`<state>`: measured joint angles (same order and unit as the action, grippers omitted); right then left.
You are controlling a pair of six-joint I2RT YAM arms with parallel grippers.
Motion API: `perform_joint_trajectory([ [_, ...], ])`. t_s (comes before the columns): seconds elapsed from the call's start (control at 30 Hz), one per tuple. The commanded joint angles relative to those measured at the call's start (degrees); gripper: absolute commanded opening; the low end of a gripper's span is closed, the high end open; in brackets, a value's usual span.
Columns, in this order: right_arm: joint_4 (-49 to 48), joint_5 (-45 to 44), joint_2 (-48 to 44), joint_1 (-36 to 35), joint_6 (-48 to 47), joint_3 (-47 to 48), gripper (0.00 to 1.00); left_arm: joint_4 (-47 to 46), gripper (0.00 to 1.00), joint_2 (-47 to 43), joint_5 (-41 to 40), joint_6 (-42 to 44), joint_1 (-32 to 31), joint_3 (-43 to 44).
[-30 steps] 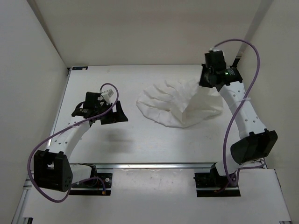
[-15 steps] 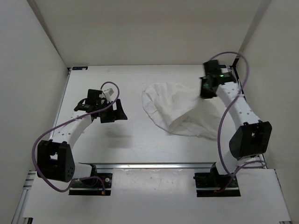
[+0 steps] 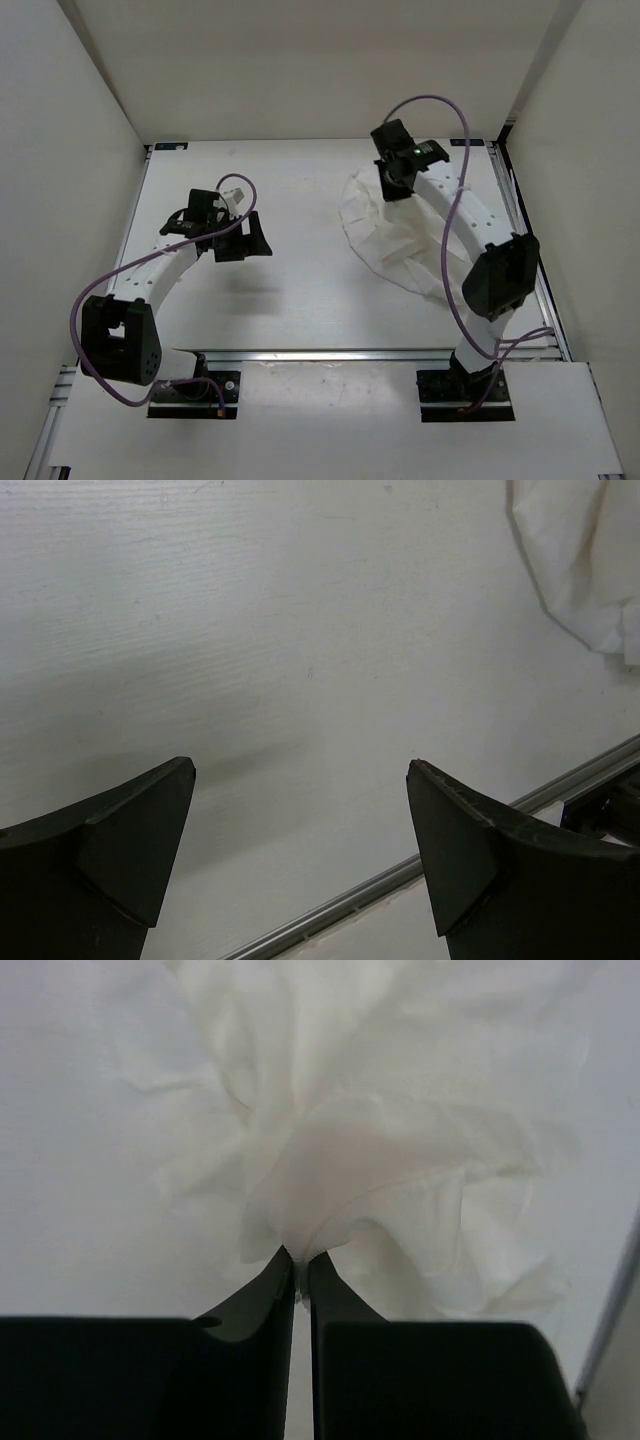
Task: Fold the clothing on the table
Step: Flatten the skirt out
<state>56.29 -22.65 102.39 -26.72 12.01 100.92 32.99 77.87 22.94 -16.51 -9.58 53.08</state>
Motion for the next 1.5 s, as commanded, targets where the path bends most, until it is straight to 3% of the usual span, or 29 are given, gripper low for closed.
perform_joint_trajectory([
  [0.0,-4.60,4.29,1.50,-1.84,-1.29,11.99,0.01,0.40,0.98,-0.52,0.00,1.13,-0.26,2.99],
  [0.13,-29.14,8.14,-12.96,-1.50,-5.67,3.53,0.00,0.67,0.98,-0.08,-0.96,1.66,-0.78,3.17],
  [0.2,-34.40,10.26,-16.60,0.08,-3.85,1.29,0.00,0.41,0.98,0.27,-0.79,1.66,-0.87,2.91],
  [0.33,-26.78,8.07,-17.66,3.95,-2.26,1.04,0.00,0.14,0.98,1.41,-0.44,1.48,-1.31,3.08],
  [0.43,-18.96,12.00,-18.45,7.72,5.02,-10.96,0.00,-0.56,0.99,2.90,0.53,0.70,-1.05,3.43],
  [0.6,-14.14,16.66,-23.64,10.89,13.10,-34.17,0.00,-2.32,0.98,5.19,3.24,-0.97,-1.84,2.82],
  [0.77,-4.98,18.53,-24.95,7.83,17.42,-49.40,0.00,-3.99,0.97,6.42,4.40,-1.59,-2.10,2.56],
  [0.93,-4.87,18.27,-25.84,8.43,19.10,-48.55,0.00,-5.57,0.93,10.01,4.84,-3.17,-4.91,5.19],
  [1.03,-5.75,18.26,-24.78,9.84,17.88,-44.60,0.00,-13.27,0.99,13.53,10.87,-8.16,-8.16,8.00],
  [1.23,-4.45,17.92,-24.26,11.43,17.17,-39.32,0.00,-28.58,0.99,21.88,17.13,-18.28,-9.40,8.79],
  [1.47,-3.73,18.43,-26.36,9.77,17.70,-43.17,0.00,-47.46,0.77,28.21,18.47,-28.03,-11.07,5.64],
])
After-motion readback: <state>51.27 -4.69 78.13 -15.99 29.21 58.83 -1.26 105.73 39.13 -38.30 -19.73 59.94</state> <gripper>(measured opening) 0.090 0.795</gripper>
